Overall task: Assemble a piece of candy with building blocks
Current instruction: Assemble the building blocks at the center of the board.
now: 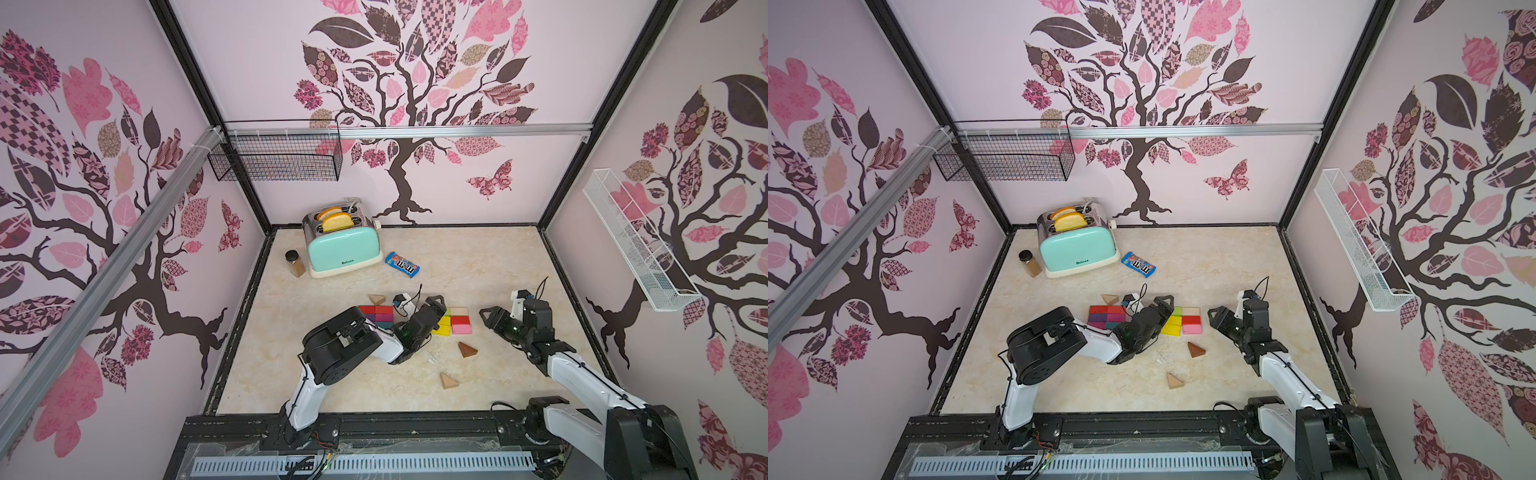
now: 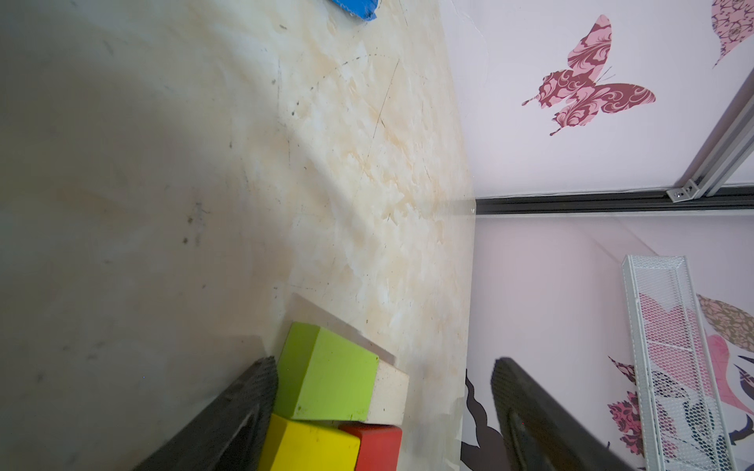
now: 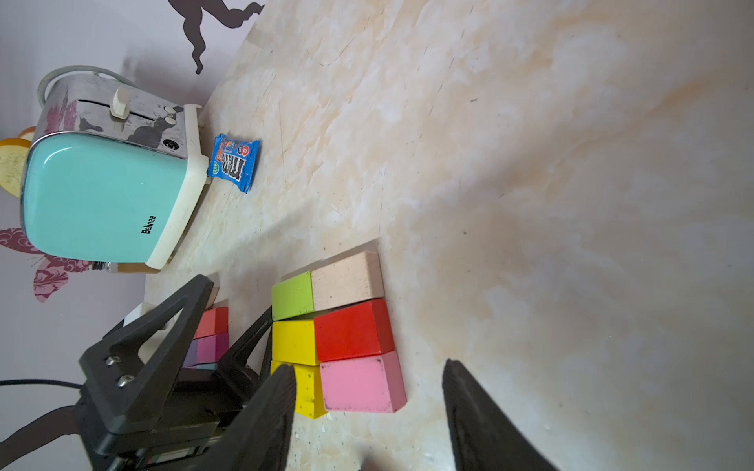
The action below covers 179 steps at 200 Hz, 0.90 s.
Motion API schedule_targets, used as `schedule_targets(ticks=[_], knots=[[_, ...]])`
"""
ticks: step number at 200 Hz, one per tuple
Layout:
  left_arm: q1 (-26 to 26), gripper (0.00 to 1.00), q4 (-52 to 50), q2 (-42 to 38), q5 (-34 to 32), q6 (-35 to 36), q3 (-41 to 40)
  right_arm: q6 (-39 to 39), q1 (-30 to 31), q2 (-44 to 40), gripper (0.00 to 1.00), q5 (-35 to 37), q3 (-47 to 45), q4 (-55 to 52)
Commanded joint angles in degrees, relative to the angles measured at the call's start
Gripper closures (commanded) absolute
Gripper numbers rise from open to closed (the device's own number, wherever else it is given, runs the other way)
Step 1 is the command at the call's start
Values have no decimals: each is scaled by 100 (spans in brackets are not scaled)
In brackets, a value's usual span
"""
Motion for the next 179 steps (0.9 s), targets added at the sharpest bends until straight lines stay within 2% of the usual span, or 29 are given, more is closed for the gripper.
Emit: schedule_targets(ticks=[1, 104, 123, 138, 179], knots=[[-99, 12, -1812, 423, 348, -132, -320, -113, -48, -85, 39, -71, -56, -13], [-151, 13, -2145, 445, 163, -407, -206, -147, -108, -106, 39, -225, -55, -67], [-143, 13, -2190, 299, 125, -228, -314, -145, -133, -126, 39, -258, -59, -92], [-95, 12, -2616, 102, 190, -28, -323, -150, -144, -172, 39, -269, -48, -144], [-2, 12, -3196, -388, 685, 494, -555, -208, -174, -243, 39, -277, -24, -268]])
